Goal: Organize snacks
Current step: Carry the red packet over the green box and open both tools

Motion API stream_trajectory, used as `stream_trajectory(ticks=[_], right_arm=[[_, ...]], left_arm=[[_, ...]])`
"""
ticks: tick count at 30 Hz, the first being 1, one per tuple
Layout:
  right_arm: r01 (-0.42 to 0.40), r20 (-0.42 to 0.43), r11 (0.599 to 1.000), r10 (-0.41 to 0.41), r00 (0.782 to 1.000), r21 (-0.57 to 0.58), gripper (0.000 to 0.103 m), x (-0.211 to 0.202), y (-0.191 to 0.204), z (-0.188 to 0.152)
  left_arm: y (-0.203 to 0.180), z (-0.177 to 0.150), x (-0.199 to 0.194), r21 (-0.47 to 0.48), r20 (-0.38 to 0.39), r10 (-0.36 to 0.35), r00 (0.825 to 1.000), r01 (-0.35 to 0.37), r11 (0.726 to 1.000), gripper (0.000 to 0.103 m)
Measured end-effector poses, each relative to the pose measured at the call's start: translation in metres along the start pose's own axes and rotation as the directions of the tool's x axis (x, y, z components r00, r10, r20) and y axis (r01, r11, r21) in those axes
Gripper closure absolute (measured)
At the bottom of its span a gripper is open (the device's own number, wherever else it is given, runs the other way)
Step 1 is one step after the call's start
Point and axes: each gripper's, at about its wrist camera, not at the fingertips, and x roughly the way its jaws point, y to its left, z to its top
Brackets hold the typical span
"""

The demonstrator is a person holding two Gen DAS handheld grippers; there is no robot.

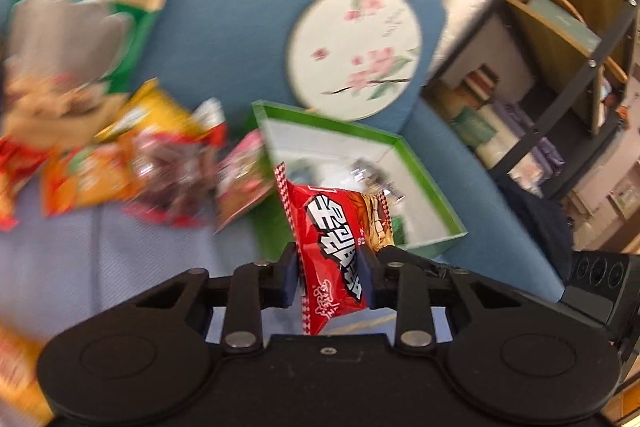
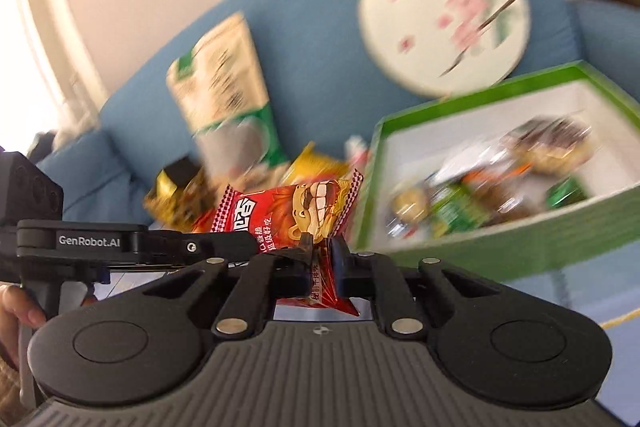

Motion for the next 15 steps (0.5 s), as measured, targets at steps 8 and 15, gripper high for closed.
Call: stream_trajectory(ticks=[8, 15], right_arm=[[0.164, 0.142, 0.983, -0.175, 0.974, 0.085, 0.084, -0.023, -0.053, 0.032], [0.295, 0.181, 0.945, -0.317, 0.931, 0.141, 0.084, -0.04, -0.099, 0.043]], left_arm=[[-0.04, 0.038, 0.078, 0.048, -0.022, -0.148, 0.989, 0.149, 0.988, 0.085], [-0.076, 0.047, 0.146, 0.101, -0.088, -0.194, 0.977, 0.202, 0.974, 0.085]])
